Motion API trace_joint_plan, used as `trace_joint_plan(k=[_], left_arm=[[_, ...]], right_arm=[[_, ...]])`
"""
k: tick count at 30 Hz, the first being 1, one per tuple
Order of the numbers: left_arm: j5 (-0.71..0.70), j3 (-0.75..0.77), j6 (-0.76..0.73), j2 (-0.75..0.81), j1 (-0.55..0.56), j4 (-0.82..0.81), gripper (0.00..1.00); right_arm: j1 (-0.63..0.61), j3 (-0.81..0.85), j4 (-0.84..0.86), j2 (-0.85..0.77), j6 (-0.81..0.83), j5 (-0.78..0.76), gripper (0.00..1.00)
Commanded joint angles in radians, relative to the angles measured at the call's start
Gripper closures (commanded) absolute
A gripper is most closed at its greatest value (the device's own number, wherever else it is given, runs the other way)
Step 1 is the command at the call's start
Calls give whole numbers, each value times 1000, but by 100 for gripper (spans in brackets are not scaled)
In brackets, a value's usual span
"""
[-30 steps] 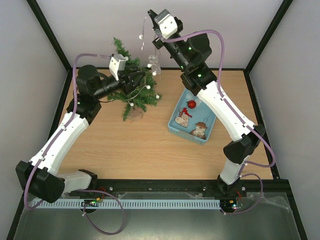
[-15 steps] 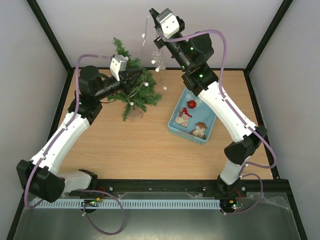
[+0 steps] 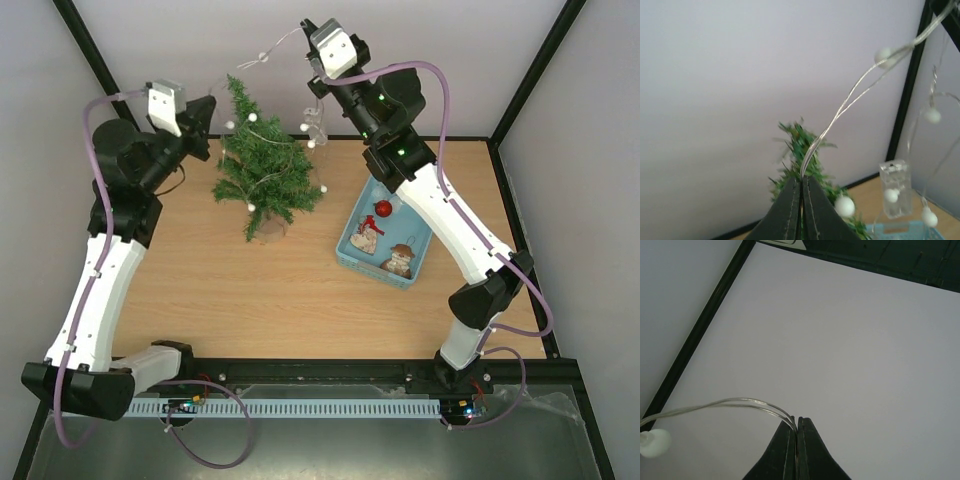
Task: Decorate the small christmas tree
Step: Wrap the decoration item around the Christmas tree.
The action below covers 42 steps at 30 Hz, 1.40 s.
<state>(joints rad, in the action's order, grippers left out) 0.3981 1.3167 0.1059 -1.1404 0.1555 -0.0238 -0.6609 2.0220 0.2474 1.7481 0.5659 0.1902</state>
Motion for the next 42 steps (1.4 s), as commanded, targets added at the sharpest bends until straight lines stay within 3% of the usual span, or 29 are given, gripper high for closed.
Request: trace_joint_plan(k=[1,10,20,34,40,42], left_arm=[[-67,98,-37,-46,-35,18,98],[-135,173,-27,-162,-76,-7,98],[-110,240,29,-283,-116,-148,98],[26,314,90,-493,-123,-171,98],[123,347,101,-527,-123,-82,98],[135,340,101,-514,-123,-55,92]], right_arm=[[0,11,38,7,58,-32,98],[0,89,39,106,60,-42,98],[40,178,23,189,39,-97,98],[110,124,-155,173,5,-198,98],[113,47,-295,108,-13,-231,98],[113,-1,-307,76,-28,-250,98]])
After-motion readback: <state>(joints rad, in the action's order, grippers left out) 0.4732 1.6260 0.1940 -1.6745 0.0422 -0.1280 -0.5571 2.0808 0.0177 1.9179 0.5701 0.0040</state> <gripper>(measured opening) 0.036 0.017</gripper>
